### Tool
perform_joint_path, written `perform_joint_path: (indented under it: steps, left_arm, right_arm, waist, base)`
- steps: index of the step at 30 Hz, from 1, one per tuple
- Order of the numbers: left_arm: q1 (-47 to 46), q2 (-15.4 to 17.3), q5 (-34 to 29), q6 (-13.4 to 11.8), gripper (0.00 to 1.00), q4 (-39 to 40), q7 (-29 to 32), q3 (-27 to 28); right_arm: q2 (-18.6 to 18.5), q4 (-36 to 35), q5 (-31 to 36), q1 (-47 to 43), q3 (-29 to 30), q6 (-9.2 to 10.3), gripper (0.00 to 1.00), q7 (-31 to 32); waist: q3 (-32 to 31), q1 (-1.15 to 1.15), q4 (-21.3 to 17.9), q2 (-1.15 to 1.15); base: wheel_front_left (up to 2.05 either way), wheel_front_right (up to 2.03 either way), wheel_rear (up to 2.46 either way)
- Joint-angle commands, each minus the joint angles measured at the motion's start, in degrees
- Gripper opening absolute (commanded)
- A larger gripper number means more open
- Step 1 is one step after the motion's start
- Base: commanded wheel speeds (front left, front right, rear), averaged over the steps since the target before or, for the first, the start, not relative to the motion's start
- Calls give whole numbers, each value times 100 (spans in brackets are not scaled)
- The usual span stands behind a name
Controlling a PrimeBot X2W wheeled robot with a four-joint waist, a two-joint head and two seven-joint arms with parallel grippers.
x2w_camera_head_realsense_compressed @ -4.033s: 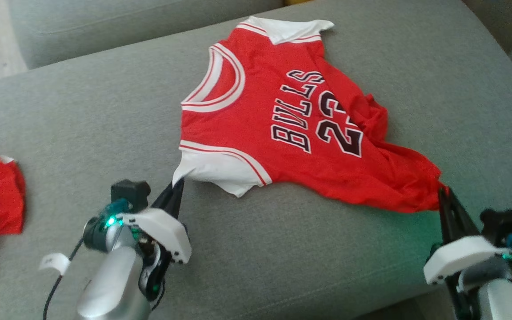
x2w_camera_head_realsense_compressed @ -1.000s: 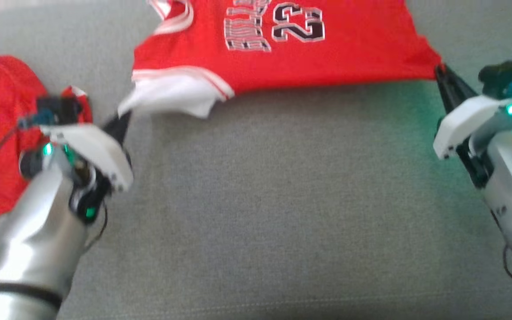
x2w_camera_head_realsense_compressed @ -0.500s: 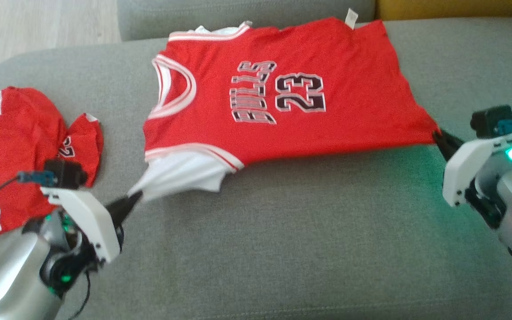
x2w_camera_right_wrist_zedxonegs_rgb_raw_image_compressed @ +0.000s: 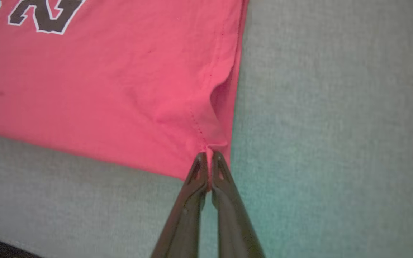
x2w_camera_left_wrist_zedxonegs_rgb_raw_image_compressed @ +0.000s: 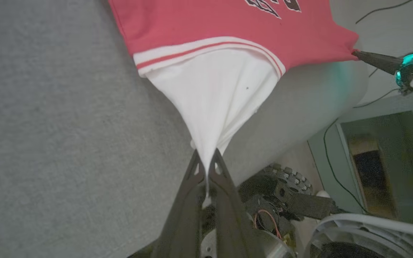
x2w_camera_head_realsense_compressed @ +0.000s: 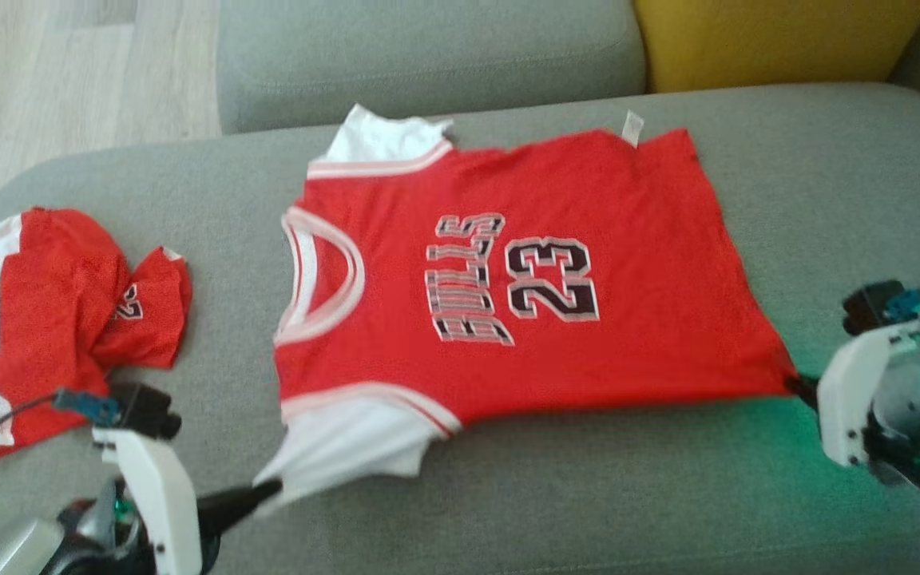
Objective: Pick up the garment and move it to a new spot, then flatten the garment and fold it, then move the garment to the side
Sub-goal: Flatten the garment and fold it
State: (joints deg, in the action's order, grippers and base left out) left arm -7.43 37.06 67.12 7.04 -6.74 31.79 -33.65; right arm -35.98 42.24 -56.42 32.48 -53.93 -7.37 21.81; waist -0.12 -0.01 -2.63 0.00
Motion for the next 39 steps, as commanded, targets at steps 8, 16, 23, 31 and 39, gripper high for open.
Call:
perform_joint_path:
  steps: [8, 16, 23, 31, 39]
  left_arm:
    - [263, 725, 508, -111, 0, 840, 439, 324]
    - [379, 860, 586, -214, 0, 1231, 363, 474]
    - [-36, 658, 641, -225, 0, 1307, 87, 764]
    - [-890, 305, 690, -265, 0, 1145, 43, 930]
    - [-1499, 36, 342, -288, 0, 727, 85, 714]
  right_arm:
    - [-691, -625, -616, -375, -29, -12, 0, 894]
    - [-914, -1034, -666, -483, 223, -12, 0, 1077]
    - [-829, -1110, -442, -308, 511, -12, 0, 942]
    - [-545, -951, -4, 61, 796, -12, 0, 712]
    - [-174, -715, 480, 459, 855, -12, 0, 336]
  waist:
    - [-108, 1, -52, 0]
    - [-48, 1, -73, 0]
    - [119, 1, -64, 0]
    - [468, 1, -60, 0]
    - [824, 1, -124, 0]
  base:
    - [0, 0, 0]
    - [0, 0, 0]
    - [0, 0, 0]
    - [0, 0, 0]
    - [0, 0, 0]
